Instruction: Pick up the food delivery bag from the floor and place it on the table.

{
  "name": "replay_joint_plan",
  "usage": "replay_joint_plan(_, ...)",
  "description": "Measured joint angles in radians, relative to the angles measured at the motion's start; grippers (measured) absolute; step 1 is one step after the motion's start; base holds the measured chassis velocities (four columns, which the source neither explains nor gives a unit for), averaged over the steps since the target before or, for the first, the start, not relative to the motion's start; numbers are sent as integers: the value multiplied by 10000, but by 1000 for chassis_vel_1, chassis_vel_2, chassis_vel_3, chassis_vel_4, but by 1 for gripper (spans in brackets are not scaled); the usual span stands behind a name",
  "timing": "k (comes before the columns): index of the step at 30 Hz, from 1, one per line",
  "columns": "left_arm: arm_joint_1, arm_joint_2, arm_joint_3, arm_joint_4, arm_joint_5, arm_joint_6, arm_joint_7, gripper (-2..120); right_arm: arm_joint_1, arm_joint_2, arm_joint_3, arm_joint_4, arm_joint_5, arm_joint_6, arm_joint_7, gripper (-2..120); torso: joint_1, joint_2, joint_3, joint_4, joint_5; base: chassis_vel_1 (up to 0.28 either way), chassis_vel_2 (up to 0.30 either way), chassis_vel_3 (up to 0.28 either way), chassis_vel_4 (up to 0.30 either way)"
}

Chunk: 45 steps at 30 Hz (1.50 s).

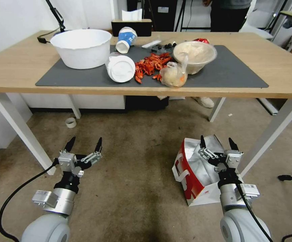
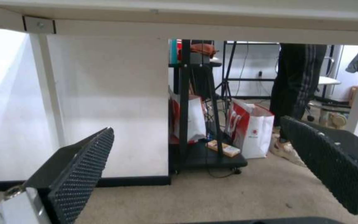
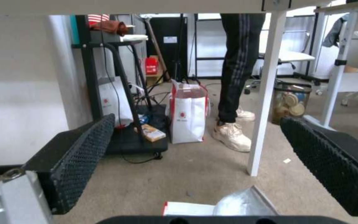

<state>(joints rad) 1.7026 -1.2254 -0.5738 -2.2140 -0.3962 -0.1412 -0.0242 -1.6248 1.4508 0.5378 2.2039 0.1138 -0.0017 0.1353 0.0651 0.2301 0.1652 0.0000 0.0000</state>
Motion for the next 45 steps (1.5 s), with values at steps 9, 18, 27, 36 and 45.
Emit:
replay_joint_plan(9,-59,27,27,56,0,-3,3,100,-5,-22,38,6,0,-2,-4,100,-83,-350,-264,0,-1,0,0,0,0)
replay_joint_plan(18,-58,29,39,58,0,-7,20,100,2,-68,58,16,-1,-12,14,100,-145,-684,-537,0,0,0,0,0,0)
replay_joint_plan(27,-59,60,39,57,-6,-21,24,100,8,-44,42,12,0,-15,15,100,-219,-1096,-875,0,0,0,0,0,0)
replay_joint_plan(36,-78,64,36,64,-18,-37,38,100,14,-54,60,8,0,-19,10,100,-249,-1383,-1135,0,0,0,0,0,0)
replay_joint_plan(45,-75,60,34,93,-17,-43,42,100,15,-52,69,-1,0,-19,5,100,-282,-1769,-1489,0,0,0,0,0,0)
